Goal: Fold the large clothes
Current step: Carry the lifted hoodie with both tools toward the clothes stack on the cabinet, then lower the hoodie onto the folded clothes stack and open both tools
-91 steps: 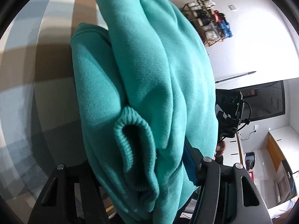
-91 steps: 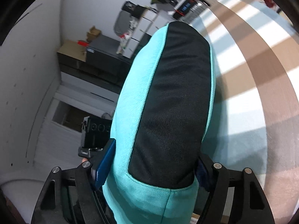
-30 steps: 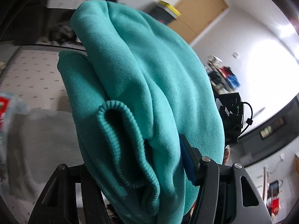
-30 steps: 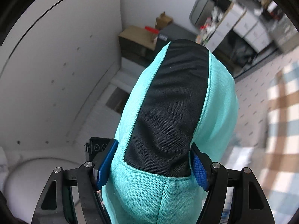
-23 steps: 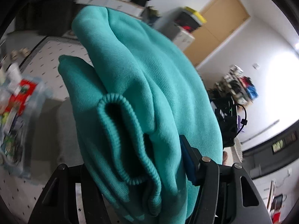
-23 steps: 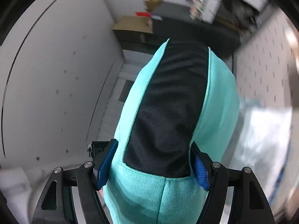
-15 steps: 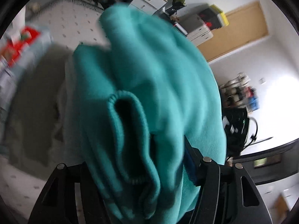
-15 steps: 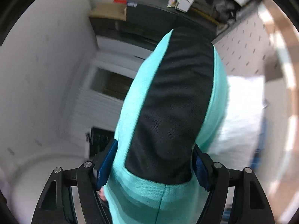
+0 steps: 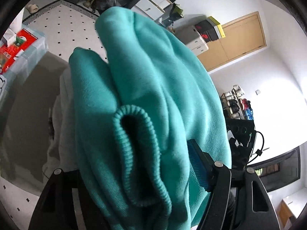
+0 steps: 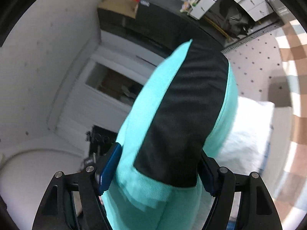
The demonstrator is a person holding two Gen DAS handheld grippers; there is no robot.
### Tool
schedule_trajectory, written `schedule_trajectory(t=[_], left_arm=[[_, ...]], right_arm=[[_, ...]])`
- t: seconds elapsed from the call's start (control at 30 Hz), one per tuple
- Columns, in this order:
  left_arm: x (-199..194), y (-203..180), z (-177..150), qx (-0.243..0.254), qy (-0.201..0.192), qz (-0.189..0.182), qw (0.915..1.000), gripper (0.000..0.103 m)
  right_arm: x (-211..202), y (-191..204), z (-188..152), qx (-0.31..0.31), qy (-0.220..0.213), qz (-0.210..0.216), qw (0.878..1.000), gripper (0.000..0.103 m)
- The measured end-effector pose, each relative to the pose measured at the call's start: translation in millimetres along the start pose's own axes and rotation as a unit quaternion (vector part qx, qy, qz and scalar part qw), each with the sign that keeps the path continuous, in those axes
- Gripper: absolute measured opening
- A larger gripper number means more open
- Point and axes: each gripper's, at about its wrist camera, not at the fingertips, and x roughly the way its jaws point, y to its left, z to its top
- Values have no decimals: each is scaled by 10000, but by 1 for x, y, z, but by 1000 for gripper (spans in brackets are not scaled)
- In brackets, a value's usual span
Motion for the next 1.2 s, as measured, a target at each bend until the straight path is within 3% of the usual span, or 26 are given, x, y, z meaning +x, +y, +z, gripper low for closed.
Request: schedule_trajectory(t=[0.13,0.27,0.33,0.4,0.43,0.53,0.57,0.67,0.77,0.87,0.9,0.93,1.03,1.13,1.2], left_arm=[[-15,-14,16,46,-196,206,9996,67],[-18,-15,11,246,-348,280,9987,67],[-1,4,-1,241,-221,492,9983,67],[20,31,-13,9,68,521,9986,69],[31,48,-19,-156,144,424,9989,71],[40,85,-32,-547,113,-481,9973,76],[38,90,-34,-612,77,-568,9965,77],[24,92,-38,-497,-41,-274,9984,77],[-8,77,-43,-259,-356,582,9973,77],[-49,52,-55,-3,-973,1482,9842,77],[-60,45,-59,70,-1153,1503,9819,77],[-72,36,-67,171,-1319,1467,9802,77],[-81,1,-88,646,-1709,1288,9747,77],[-43,-5,-101,1140,-1446,1330,9739,77],[-10,18,-95,902,-1129,1488,9783,77]], right_arm=[[13,10,6,-60,-191,306,9993,76],[24,13,11,-125,-303,493,9982,76],[31,3,3,-184,-65,241,9995,76],[34,-4,-7,-519,194,-284,9981,76],[35,-3,-10,-706,279,-503,9958,77],[26,4,-15,-1206,609,-850,9872,76],[24,10,-14,-1342,790,-979,9829,76],[24,21,-8,-1523,1102,-1322,9732,77],[31,40,-1,-2109,1105,-2041,9495,80],[31,71,-3,-3087,1026,-2900,9000,82],[31,83,-4,-3397,965,-3204,8790,82],[29,91,-4,-3558,898,-3316,8691,82],[35,124,10,-3910,686,-3328,8554,82],[64,145,30,-3963,725,-3368,8510,82],[95,142,38,-3981,976,-3563,8396,82]])
